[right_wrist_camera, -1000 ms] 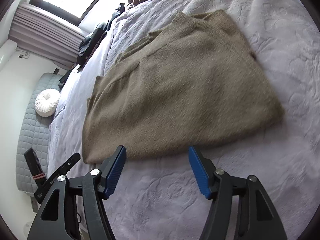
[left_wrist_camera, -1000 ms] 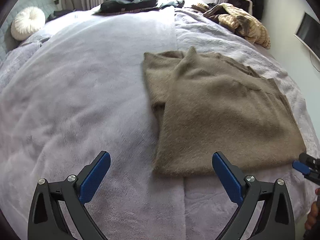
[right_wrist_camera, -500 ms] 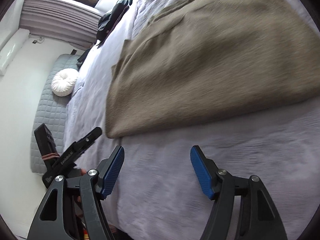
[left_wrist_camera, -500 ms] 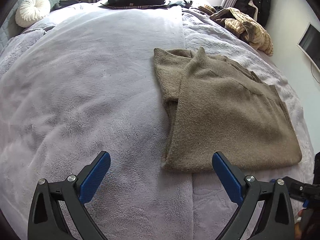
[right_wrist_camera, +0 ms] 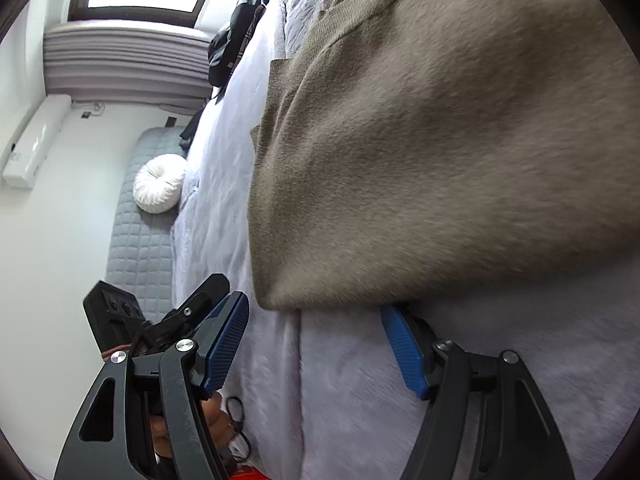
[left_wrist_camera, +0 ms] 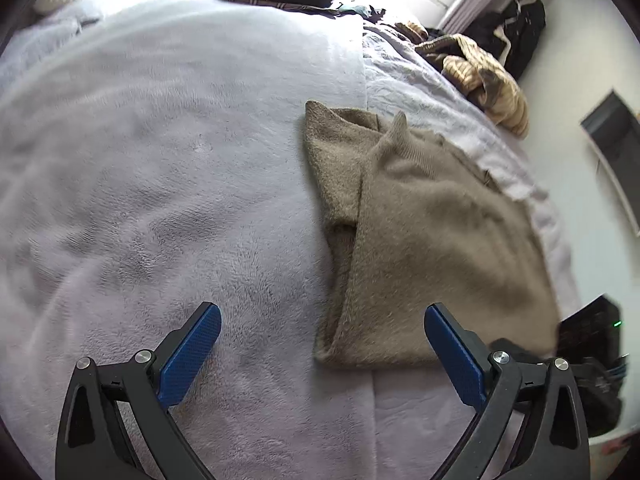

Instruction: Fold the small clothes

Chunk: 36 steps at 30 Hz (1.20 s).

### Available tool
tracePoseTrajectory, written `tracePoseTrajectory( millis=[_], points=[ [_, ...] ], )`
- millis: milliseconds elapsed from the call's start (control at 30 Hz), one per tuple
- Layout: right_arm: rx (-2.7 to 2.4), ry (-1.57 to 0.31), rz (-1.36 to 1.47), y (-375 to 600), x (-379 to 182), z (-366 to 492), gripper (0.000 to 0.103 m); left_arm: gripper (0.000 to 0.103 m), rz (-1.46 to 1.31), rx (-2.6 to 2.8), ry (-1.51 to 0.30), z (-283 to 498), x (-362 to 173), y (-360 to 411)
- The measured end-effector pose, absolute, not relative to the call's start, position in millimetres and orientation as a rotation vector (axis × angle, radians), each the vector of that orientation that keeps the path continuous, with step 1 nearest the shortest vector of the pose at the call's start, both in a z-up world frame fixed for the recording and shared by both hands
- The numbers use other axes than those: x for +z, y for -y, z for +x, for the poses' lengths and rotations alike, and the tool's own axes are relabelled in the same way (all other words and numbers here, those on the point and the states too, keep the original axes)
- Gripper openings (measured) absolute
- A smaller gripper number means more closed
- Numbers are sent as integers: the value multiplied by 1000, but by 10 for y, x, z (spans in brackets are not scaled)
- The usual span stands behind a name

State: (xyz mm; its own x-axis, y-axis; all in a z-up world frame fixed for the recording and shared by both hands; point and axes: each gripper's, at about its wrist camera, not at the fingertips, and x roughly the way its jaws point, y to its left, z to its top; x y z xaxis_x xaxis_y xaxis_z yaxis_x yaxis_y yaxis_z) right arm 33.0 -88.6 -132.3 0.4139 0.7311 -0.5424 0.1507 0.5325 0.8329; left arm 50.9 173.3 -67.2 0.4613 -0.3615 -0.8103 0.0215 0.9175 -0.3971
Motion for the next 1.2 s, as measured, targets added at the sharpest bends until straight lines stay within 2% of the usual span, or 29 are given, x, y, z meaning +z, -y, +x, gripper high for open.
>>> tracePoseTrajectory(
  millis=[233,300,333,367,400,433,833,1000,1200],
  points=[
    [443,-1070,1098,775,-1480,493,72,102,-483,-340,-1088,640,-708,-1771],
    [441,-1066,1121,785,-1503,514,69,102,-501,-365,-1090,671,-717,-1751],
    [442,-1070,1124,770,-1508,567,58,102,-507,-371,-1091,677,-718,-1747],
    [449,-1076,1125,767,-1524,593,40,102,-516,-381,-1093,692,-729,-1733],
    [454,-1082,1125,773,-1534,607,29,102,-520,-384,-1095,706,-734,-1730],
    [456,-1083,1128,797,-1541,600,12,102,-524,-384,-1098,720,-744,-1721],
    [570,-881,990,1049,-739,685,10,102,-720,-492,-1105,1160,-847,-1591],
    [579,-897,994,1046,-787,645,10,102,-751,-560,-1116,1478,-830,-1402],
    [576,-973,956,973,-960,545,10,102,-645,-546,-1171,1726,-874,-1120]
  ],
)
